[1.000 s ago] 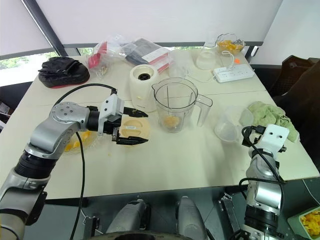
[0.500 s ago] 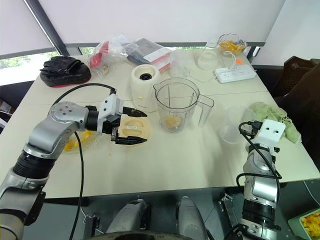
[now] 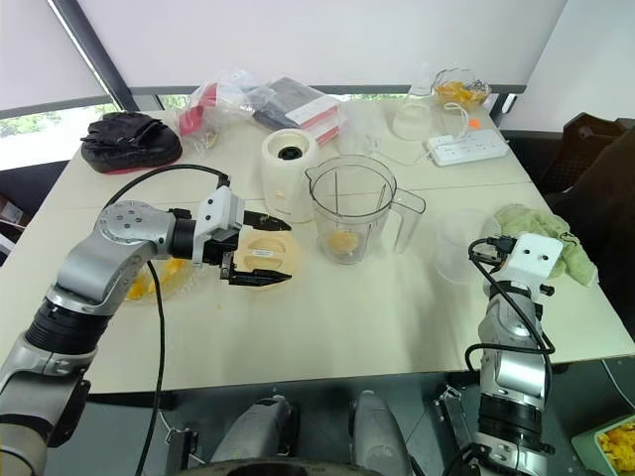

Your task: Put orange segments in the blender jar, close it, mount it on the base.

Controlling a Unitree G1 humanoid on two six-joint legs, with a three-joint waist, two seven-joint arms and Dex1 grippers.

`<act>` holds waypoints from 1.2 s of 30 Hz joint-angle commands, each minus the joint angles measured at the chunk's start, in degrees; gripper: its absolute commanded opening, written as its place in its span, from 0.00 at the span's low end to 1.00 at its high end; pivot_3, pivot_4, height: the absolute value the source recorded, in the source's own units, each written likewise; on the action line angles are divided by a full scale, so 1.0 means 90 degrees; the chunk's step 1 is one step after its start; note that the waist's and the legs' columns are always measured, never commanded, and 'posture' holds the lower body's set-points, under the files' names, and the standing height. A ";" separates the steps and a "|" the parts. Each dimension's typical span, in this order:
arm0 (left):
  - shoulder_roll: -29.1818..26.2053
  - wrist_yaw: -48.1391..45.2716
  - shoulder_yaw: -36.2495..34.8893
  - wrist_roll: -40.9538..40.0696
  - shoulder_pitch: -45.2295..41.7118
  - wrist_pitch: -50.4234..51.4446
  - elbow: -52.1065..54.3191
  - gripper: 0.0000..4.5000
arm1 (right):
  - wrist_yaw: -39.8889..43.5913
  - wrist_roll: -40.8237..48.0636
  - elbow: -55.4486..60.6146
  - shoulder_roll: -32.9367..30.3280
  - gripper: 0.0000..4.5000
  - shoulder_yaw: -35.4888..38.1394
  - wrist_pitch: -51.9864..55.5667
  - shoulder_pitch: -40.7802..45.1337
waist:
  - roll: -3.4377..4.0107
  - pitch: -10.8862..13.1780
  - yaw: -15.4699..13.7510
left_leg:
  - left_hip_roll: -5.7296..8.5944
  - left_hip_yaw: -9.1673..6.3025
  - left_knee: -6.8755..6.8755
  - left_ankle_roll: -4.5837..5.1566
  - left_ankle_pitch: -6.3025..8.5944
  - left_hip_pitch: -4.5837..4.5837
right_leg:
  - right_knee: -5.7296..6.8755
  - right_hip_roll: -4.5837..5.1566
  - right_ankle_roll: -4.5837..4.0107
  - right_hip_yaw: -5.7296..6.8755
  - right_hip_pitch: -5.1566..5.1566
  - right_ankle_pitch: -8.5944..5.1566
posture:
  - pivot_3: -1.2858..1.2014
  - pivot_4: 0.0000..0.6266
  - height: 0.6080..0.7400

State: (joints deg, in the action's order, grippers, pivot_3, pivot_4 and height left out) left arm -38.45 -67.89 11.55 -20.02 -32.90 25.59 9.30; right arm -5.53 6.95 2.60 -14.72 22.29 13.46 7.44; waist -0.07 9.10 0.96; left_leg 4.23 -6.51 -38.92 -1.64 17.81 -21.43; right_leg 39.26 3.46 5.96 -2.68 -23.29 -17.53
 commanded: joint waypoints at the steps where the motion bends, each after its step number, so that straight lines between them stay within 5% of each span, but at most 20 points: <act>1: -0.0061 0.0126 -0.0183 0.0003 0.0102 -0.0039 0.0109 1.00 | -0.0016 -0.0103 0.0471 -0.0239 0.00 0.0077 -0.0150 0.0214 | 0.0003 0.0004 0.0007 | 0.0000 0.0000 0.0002 0.0001 0.0000 0.0001 | -0.0001 0.0000 0.0000 0.0000 0.0000 0.0000 | 0.52 0.24 1.00; 9: 0.0011 0.0358 -0.0300 -0.0053 0.0165 0.0033 0.0060 1.00 | -0.0169 0.0123 0.0631 -0.0612 0.00 0.0340 0.0128 0.1215 | 0.0014 0.0016 0.0025 | -0.0002 0.0001 0.0007 0.0000 0.0000 0.0000 | -0.0001 -0.0001 0.0000 -0.0002 -0.0006 0.0000 | 0.52 0.24 1.00; 20: 0.0576 0.0925 -0.0386 -0.0072 0.0335 -0.0040 -0.0097 1.00 | 0.0906 0.0062 0.0372 -0.1540 0.00 -0.0548 0.0455 0.3104 | 0.0021 0.0031 0.0031 | -0.0006 0.0008 0.0012 0.0002 0.0001 -0.0002 | -0.0002 0.0000 0.0000 -0.0003 -0.0012 0.0000 | 0.52 0.24 1.00; 36: 0.0779 0.1441 -0.0519 -0.0108 0.0515 -0.0085 -0.0049 1.00 | 0.2460 -0.0636 0.0667 -0.2430 0.00 -0.1685 -0.0280 0.3380 | 0.0005 0.0050 0.0000 | -0.0005 0.0007 0.0020 0.0003 0.0002 -0.0011 | -0.0016 0.0005 0.0001 0.0000 -0.0018 0.0000 | 0.52 0.24 1.00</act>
State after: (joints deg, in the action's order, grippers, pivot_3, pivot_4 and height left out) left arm -31.49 -55.03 8.12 -20.61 -28.19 25.69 7.27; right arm 16.14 2.16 5.00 -35.26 6.83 13.09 36.62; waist -0.03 9.55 0.95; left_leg 4.19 -6.46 -38.74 -1.62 17.83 -21.53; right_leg 39.11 3.51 5.96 -2.67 -23.46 -17.53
